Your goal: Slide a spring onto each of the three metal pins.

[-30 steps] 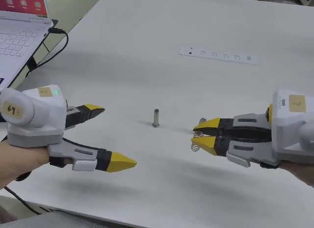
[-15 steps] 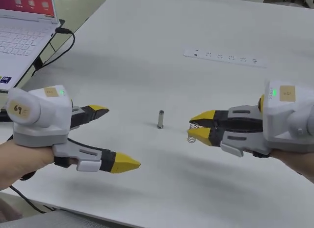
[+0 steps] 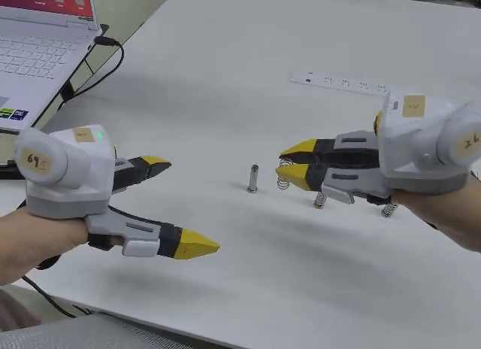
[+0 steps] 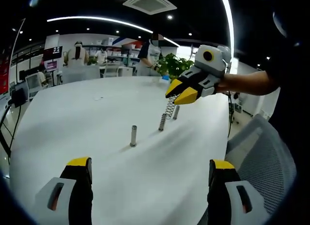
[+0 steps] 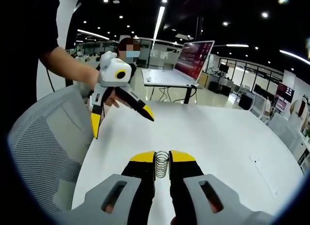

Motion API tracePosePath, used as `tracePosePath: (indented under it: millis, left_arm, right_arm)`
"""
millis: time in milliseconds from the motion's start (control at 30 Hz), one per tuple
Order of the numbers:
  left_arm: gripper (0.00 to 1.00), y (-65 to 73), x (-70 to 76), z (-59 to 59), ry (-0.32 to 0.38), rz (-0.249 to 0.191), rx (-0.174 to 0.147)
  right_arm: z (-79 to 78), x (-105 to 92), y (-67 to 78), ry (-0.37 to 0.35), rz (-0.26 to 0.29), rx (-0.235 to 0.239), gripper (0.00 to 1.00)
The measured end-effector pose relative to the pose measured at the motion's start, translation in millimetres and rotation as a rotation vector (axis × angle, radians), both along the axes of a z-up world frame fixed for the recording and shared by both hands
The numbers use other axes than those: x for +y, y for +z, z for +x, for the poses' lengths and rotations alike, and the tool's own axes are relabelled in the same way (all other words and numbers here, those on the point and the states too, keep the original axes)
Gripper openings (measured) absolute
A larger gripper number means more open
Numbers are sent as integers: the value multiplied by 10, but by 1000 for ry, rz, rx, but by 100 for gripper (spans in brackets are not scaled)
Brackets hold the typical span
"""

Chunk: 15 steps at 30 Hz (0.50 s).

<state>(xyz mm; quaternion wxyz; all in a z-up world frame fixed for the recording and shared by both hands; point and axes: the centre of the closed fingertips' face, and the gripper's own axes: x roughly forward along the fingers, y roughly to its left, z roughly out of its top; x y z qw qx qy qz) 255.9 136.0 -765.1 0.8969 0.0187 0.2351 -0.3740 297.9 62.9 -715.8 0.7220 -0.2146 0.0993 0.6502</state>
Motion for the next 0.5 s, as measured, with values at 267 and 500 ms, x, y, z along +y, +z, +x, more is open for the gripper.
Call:
tracePosePath:
  millis: [267, 500]
  left_arm:
    - [97, 3, 31, 7, 8, -4, -2]
    - [97, 10, 64, 26, 16, -6, -5]
  right_arm:
    - [165, 183, 2, -23, 13, 20, 8]
    - [427, 283, -57, -75, 19, 23, 8]
